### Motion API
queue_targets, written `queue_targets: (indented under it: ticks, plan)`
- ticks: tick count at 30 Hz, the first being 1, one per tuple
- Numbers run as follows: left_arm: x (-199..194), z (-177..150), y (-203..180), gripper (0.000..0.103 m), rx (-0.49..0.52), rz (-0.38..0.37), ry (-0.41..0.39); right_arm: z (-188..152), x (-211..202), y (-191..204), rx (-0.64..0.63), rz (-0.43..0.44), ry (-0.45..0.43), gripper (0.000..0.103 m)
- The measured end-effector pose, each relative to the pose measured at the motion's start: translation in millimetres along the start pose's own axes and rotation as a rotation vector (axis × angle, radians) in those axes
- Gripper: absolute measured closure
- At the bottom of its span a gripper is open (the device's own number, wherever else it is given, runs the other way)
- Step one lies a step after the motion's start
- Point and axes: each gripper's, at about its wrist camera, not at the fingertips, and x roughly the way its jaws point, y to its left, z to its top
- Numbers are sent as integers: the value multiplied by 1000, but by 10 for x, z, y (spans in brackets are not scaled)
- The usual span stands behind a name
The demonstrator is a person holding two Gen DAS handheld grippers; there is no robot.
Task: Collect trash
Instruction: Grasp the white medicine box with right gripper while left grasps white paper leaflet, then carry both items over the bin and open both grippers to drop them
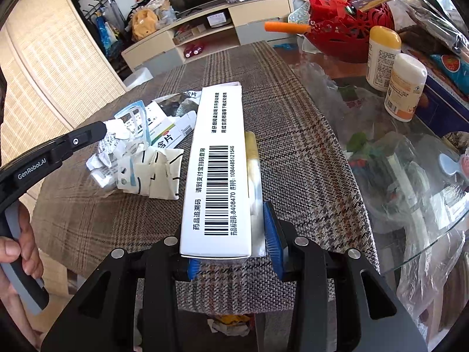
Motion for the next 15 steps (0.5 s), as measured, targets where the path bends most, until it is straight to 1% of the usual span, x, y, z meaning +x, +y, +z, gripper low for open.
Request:
queue_targets:
  ticks: [4, 8, 11, 15]
  plan:
    - [-370, -17, -47, 103, -1, 7, -46, -53, -233, 114, -18, 16, -26, 65]
    - [-748, -110, -118, 102, 3, 19, -84, -154, -480, 244, -36, 31, -49, 65]
    - [-1049, -239, -178, 103, -4, 26, -104, -273, -663, 353, -53, 43, -65, 65]
    - [-1327, -479, -254, 103, -17, 35, -103, -484, -854, 483, -67, 60, -68, 65]
